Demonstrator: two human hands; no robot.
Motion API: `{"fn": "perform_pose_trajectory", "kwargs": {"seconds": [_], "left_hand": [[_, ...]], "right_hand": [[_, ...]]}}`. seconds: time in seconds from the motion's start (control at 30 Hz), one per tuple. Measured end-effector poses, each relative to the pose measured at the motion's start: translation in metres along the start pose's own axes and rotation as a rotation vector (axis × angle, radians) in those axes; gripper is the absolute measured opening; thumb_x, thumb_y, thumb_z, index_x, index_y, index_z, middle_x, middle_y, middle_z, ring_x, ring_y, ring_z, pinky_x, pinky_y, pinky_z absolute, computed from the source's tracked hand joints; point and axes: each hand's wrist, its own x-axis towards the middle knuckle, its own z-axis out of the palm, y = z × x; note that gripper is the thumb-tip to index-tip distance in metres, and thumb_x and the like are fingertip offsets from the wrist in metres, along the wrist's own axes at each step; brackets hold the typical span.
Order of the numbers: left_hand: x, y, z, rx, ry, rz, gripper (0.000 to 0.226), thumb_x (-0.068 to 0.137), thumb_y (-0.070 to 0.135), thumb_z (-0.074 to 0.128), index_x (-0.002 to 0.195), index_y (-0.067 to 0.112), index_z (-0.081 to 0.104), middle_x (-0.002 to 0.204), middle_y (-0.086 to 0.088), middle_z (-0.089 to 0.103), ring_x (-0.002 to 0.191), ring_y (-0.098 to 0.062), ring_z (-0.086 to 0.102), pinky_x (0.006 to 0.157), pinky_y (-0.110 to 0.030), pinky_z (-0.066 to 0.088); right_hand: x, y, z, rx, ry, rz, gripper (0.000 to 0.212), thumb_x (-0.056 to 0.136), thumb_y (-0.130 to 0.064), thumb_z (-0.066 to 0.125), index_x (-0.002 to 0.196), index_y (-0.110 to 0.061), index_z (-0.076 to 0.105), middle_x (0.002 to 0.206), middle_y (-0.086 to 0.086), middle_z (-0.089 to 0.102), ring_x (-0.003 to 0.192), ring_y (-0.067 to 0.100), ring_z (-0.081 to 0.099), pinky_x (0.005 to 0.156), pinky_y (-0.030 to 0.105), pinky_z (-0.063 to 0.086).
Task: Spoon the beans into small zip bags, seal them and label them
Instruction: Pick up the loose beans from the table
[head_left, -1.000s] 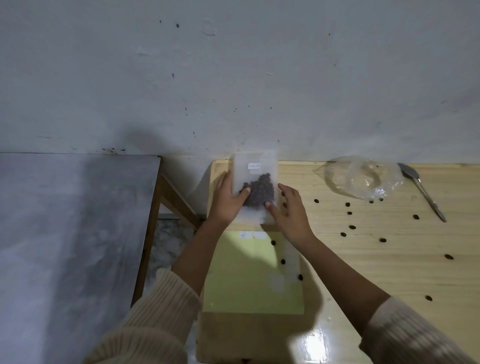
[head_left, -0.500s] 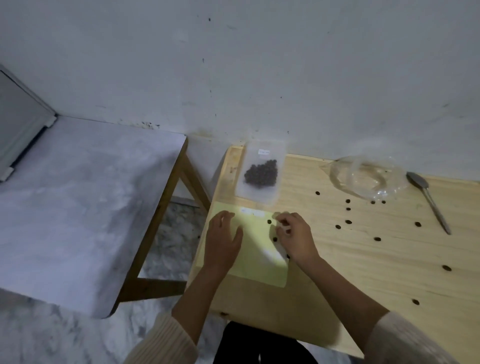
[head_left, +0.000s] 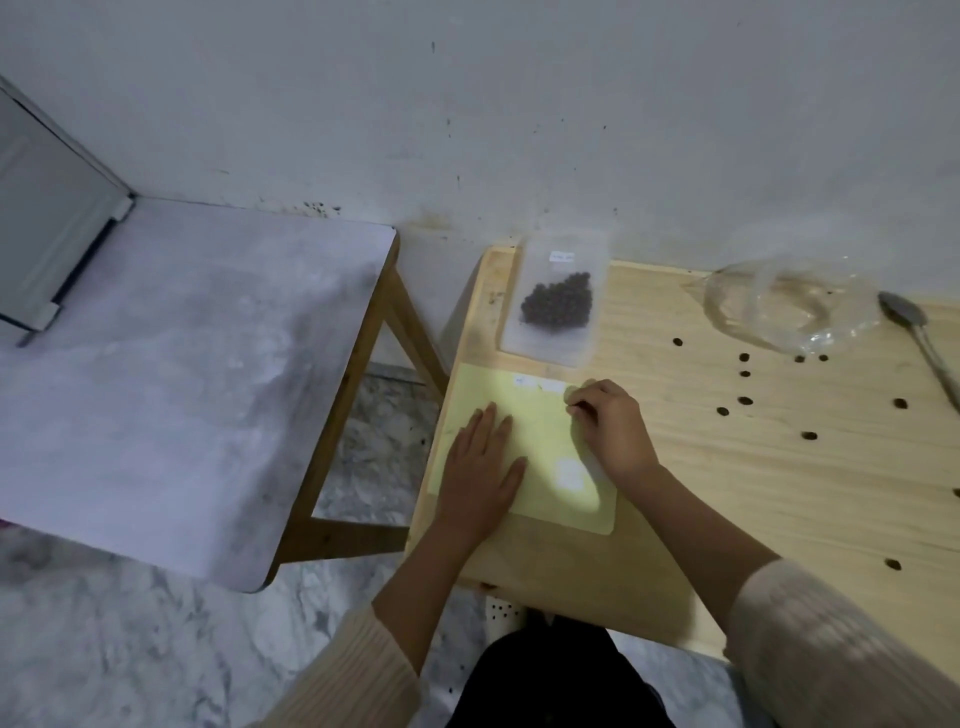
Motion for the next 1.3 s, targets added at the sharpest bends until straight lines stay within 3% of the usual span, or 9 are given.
{"fn": "perform_pose_trajectory", "kwargs": {"seconds": [0.1,0.27,0.37,0.43,0.57,0.63,0.87,1.1,1.3], "left_hand": [[0.001,-0.005,-0.001,0.015,0.012,0.026,0.056,0.090,0.042,0.037,0.134,0.009,0.047,0.144,-0.016,0.041,0.134,-0.032,0.038,0.107,-0.044,0.024],[0.003,-0.004,0.001,-0.004,0.042,0.072,0.058,0.089,0.041,0.035,0.133,0.008,0.048,0.146,-0.016,0.038,0.137,-0.031,0.032,0.109,-0.042,0.018],[0.006,0.000,0.002,-0.058,0.046,0.065,0.067,0.085,0.046,0.027,0.138,0.009,0.042,0.151,-0.013,0.029,0.143,-0.026,0.019,0.113,-0.035,0.005],[0.006,0.002,0.003,-0.087,0.057,0.080,0.067,0.084,0.046,0.027,0.138,0.009,0.042,0.152,-0.013,0.028,0.143,-0.025,0.017,0.113,-0.033,0.002],[0.006,-0.002,0.006,-0.089,0.095,0.117,0.063,0.087,0.043,0.030,0.139,0.011,0.042,0.152,-0.011,0.029,0.143,-0.020,0.015,0.114,-0.033,0.002],[0.005,-0.005,0.007,-0.068,0.088,0.130,0.063,0.087,0.044,0.029,0.141,0.013,0.038,0.154,-0.009,0.025,0.142,-0.014,0.008,0.114,-0.031,0.000],[0.006,-0.011,0.008,0.019,0.057,0.155,0.062,0.089,0.045,0.028,0.144,0.016,0.033,0.156,-0.005,0.019,0.142,-0.011,0.002,0.114,-0.030,-0.001],[0.007,-0.009,0.011,0.084,0.090,0.139,0.055,0.088,0.039,0.037,0.137,0.013,0.044,0.148,-0.011,0.036,0.139,-0.023,0.026,0.112,-0.043,0.015],[0.006,-0.009,0.013,0.065,0.089,0.136,0.058,0.089,0.040,0.032,0.140,0.013,0.040,0.152,-0.010,0.030,0.142,-0.022,0.020,0.114,-0.039,0.008]], "right_hand": [[-0.001,-0.002,0.003,0.014,-0.016,0.046,0.016,0.083,0.009,0.056,0.095,0.004,0.065,0.097,0.020,0.058,0.090,0.031,0.058,0.086,0.033,0.045],[-0.016,-0.012,-0.013,0.169,0.111,0.221,0.021,0.085,0.010,0.049,0.094,-0.001,0.064,0.095,0.008,0.048,0.082,0.017,0.050,0.073,0.004,0.035],[-0.028,-0.011,-0.021,0.329,0.158,0.318,0.032,0.086,0.011,0.039,0.076,-0.011,0.060,0.084,0.005,0.050,0.079,0.023,0.053,0.077,0.024,0.041],[-0.035,-0.009,-0.023,0.369,0.157,0.348,0.033,0.088,0.008,0.036,0.074,-0.010,0.060,0.086,0.010,0.055,0.079,0.021,0.050,0.071,0.023,0.040],[-0.039,-0.006,-0.019,0.221,0.091,0.300,0.008,0.086,-0.006,0.060,0.090,-0.008,0.067,0.081,0.006,0.057,0.068,0.013,0.048,0.062,0.010,0.036],[-0.040,-0.003,-0.014,0.143,0.056,0.253,0.019,0.076,-0.011,0.074,0.095,-0.015,0.069,0.073,-0.008,0.048,0.061,0.005,0.047,0.064,0.004,0.036],[-0.040,0.000,-0.010,0.185,0.071,0.208,0.019,0.074,-0.006,0.075,0.092,-0.008,0.072,0.069,-0.007,0.040,0.063,-0.004,0.048,0.064,0.003,0.035],[-0.028,0.002,-0.011,0.126,-0.029,0.274,0.013,0.075,-0.004,0.073,0.076,-0.005,0.060,0.081,0.005,0.048,0.068,0.009,0.047,0.067,0.002,0.035],[-0.039,0.002,-0.010,-0.105,-0.035,0.091,0.013,0.088,-0.005,0.059,0.082,0.006,0.060,0.081,0.014,0.052,0.076,0.025,0.050,0.068,0.022,0.032]]}}
